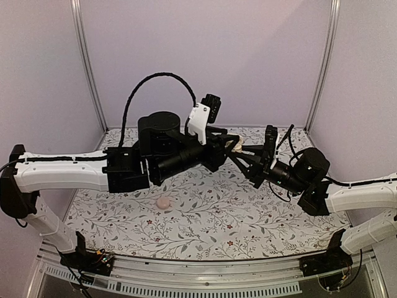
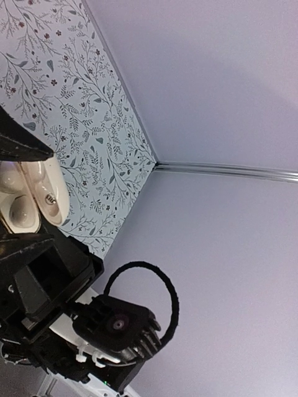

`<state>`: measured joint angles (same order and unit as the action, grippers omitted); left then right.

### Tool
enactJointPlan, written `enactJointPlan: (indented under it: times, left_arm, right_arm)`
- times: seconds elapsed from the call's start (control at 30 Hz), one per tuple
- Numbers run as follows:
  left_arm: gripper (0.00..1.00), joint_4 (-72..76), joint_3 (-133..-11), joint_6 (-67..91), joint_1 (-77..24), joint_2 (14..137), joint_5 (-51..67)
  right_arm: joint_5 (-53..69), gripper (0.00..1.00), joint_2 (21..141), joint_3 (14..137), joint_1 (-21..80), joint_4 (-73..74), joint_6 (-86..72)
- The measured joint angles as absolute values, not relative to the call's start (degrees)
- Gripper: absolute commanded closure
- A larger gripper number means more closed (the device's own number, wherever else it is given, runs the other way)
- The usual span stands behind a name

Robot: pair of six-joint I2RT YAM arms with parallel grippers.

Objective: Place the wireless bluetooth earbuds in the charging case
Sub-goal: Insert the right earbud into the right side groove of the charging case, then close the charging case with the earbuds inside.

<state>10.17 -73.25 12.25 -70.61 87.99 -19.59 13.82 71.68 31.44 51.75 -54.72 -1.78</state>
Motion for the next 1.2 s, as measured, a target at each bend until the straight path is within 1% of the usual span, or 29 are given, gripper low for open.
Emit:
enactJointPlan:
  times: [0.23, 0.4, 0.47, 0.57, 0.63, 0.77, 0.8, 0.93, 0.97, 1.07, 1.2]
  left_arm:
    - [0.61, 9.02, -73.23, 12.03, -70.61, 86.63, -20.14]
    - [0.50, 7.75, -71.94, 11.64, -70.57, 82.50, -19.97]
    - [0.42, 7.14, -70.87, 11.00, -70.28, 79.72, -18.65]
    - [0.37, 5.91, -68.55, 10.00, -68.18, 74.74, -13.54]
    - [0.32, 5.06, -66.70, 9.74, -64.71, 71.53, -7.01]
    - [0.25, 3.57, -64.18, 8.45, -57.39, 67.51, 7.25]
    - [0.22, 3.07, -64.18, 7.84, -56.93, 67.53, 10.17]
    - [0.03, 0.05, -64.23, 5.13, -57.04, 69.82, 21.87]
    - [0.01, -0.60, -64.23, 4.49, -57.21, 70.78, 23.99]
    - [0.00, -2.20, -63.92, 2.87, -57.76, 73.21, 27.77]
    - [0.00, -3.38, -63.86, 0.51, -59.66, 75.22, 28.95]
  right_arm:
    - [14.50, 0.81, 71.50, 31.42, 51.75, -55.20, -1.93]
    - [16.16, 0.82, 69.63, 31.35, 51.77, -54.28, -1.83]
    - [17.19, 0.82, 68.60, 31.35, 51.77, -53.17, -1.61]
    - [19.07, 0.82, 67.26, 31.35, 51.77, -50.39, -1.41]
    - [21.17, 0.82, 66.22, 31.35, 51.75, -47.44, -1.26]
    - [26.57, 0.82, 63.92, 31.40, 51.75, -41.30, -1.13]
    - [28.25, 0.82, 63.37, 31.51, 51.75, -39.64, -1.06]
    - [34.00, 0.82, 62.89, 34.00, 51.75, -33.43, -1.02]
    - [35.00, 0.82, 62.89, 34.72, 51.75, -32.45, -1.02]
    - [37.34, 0.82, 62.92, 36.51, 51.75, -30.17, -1.02]
    - [39.66, 0.82, 63.24, 37.87, 51.75, -28.16, -0.99]
